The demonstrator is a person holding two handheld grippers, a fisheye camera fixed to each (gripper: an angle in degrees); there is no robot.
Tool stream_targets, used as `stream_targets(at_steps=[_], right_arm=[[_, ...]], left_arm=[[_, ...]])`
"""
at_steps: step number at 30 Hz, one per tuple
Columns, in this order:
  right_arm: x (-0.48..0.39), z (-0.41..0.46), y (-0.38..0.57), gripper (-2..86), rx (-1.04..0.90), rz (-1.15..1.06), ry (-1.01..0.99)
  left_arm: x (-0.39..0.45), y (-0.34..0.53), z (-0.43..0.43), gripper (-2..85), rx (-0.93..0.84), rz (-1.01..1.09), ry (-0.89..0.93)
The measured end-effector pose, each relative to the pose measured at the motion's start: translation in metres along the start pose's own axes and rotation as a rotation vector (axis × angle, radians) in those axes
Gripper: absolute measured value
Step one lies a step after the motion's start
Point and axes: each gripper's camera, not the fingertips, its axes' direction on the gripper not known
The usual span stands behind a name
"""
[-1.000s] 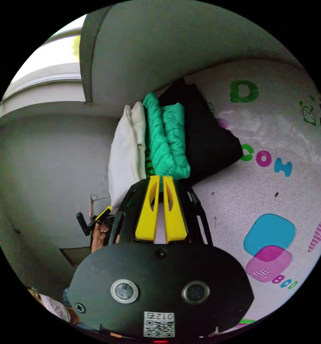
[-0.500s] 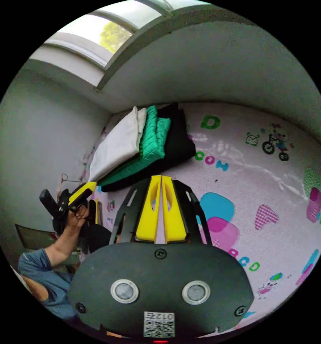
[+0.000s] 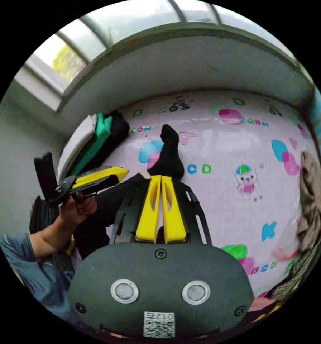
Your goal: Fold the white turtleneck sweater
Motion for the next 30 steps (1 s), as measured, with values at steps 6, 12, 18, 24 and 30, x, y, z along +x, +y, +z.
stream_targets(at_steps=[6,12,18,24,30], right_arm=[[0.060,-0.042,0.155,-0.8,0.130,0.237,0.105],[0.118,-0.075,0.297,-0.8,0.245,0.378,0.155],[0.187,-0.098,0.428,-0.8,0.262,0.486,0.152],[0.247,-0.167,0.551,-0.8,0.386,0.557,0.303],[0.315,-0.230,0.679,-0.4,0.411,0.669,0.523]], left_arm=[[0.088,0.002,0.048,0.8,-0.089,0.150,0.092],[0.177,0.026,0.108,0.8,-0.192,0.307,0.103],[0.277,0.061,0.185,0.8,-0.288,0.421,0.099],[0.396,0.079,0.253,0.9,-0.314,0.604,0.161],[0.545,0.098,0.313,2.5,-0.229,0.869,0.201]])
